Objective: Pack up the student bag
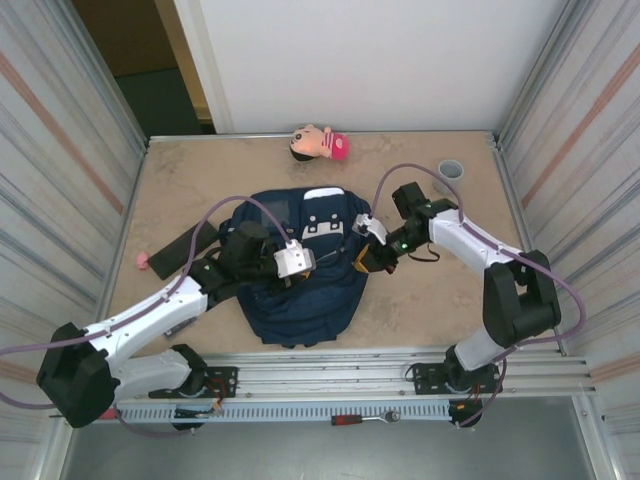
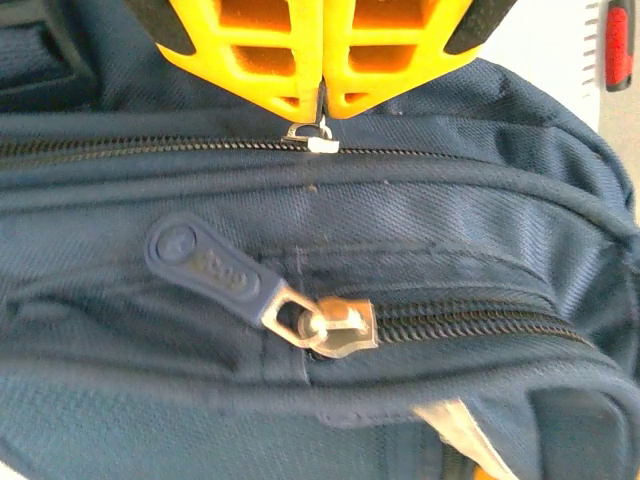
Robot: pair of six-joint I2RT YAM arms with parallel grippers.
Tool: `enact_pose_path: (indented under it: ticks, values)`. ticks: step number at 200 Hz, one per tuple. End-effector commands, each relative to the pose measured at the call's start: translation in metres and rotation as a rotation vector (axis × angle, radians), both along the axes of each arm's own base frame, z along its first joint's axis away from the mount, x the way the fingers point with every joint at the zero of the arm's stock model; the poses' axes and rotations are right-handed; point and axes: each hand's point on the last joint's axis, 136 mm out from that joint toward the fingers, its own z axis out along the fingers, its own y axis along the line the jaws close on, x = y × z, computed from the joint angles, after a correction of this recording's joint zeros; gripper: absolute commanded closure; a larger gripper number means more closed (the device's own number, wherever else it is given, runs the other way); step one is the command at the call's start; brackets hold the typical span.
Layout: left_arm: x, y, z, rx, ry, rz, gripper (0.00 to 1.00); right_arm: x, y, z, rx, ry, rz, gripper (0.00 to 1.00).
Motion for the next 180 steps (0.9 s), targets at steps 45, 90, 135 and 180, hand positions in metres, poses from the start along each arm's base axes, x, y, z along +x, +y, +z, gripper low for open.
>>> enact_pose_path:
  ticks: [45, 90, 135, 180]
  values:
    - [0.020, -0.007, 0.038, -0.101, -0.129, 0.047, 1.00, 0.002, 0.006, 0.001, 0.094, 0.055, -0.139, 0.82]
    - [0.026, -0.002, 0.031, -0.057, -0.137, 0.108, 1.00, 0.005, -0.005, 0.015, 0.101, 0.016, -0.194, 1.00]
    - [0.043, 0.009, 0.022, 0.017, -0.150, 0.256, 1.00, -0.010, -0.011, 0.031, 0.037, -0.028, -0.210, 1.00]
    - [0.053, 0.001, 0.018, 0.039, -0.140, 0.334, 1.00, -0.048, 0.017, 0.051, 0.018, -0.019, -0.119, 1.00]
